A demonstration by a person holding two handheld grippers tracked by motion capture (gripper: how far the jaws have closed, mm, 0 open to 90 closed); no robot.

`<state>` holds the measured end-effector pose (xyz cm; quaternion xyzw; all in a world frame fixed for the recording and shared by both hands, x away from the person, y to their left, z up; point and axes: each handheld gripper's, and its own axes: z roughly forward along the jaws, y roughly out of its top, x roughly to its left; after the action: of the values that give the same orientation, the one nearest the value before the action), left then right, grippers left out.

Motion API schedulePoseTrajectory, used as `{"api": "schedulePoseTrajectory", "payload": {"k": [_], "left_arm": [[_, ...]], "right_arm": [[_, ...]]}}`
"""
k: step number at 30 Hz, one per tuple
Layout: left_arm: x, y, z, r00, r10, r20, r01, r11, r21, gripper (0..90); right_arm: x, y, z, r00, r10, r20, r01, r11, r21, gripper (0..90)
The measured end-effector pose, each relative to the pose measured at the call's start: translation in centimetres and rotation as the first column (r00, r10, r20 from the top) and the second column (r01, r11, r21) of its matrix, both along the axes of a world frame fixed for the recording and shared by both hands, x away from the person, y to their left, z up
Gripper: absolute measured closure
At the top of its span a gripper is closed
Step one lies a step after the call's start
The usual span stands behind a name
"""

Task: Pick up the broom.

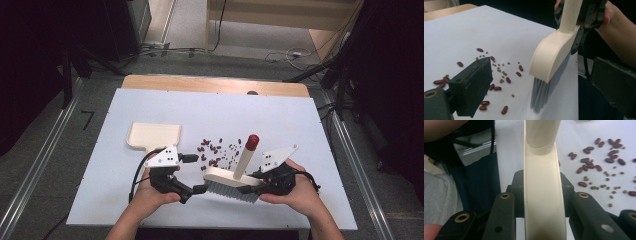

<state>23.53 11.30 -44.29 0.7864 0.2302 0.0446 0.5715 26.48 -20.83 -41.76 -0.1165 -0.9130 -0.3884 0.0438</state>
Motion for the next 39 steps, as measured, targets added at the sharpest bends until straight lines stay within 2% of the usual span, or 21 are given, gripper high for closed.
{"api": "schedulePoseTrajectory", "payload": {"k": [7, 14, 25, 36, 39], "left_arm": [[0.1, 1.0, -0.2, 0.9989, 0.046, -0.001, -0.046, 0.9989, 0.0, 1.9], [0.2, 2.1, -0.3, 0.997, 0.077, -0.006, -0.077, 0.997, -0.009, 0.5], [0.3, 4.1, -0.4, 0.9889, 0.149, 0.006, -0.148, 0.9887, -0.024, 0.0], [0.4, 6.0, -0.5, 0.9765, 0.215, 0.012, -0.214, 0.9761, -0.035, 0.2], [0.4, 6.5, -0.5, 0.9728, 0.231, 0.012, -0.231, 0.9725, -0.034, 0.3]], "right_arm": [[0.5, -0.7, 0.1, 0.9981, -0.062, 0.005, 0.062, 0.998, 0.007, 65.3], [1.1, -1.8, 0.3, 0.9917, -0.128, 0.013, 0.127, 0.992, 0.02, 65.3], [1.8, -3.3, 0.4, 0.9772, -0.209, 0.033, 0.208, 0.977, 0.035, 65.3], [2.2, -3.8, 0.1, 0.9687, -0.245, 0.041, 0.244, 0.969, 0.034, 65.3], [2.4, -4.0, -0.1, 0.9639, -0.263, 0.042, 0.261, 0.965, 0.035, 65.3]]}}
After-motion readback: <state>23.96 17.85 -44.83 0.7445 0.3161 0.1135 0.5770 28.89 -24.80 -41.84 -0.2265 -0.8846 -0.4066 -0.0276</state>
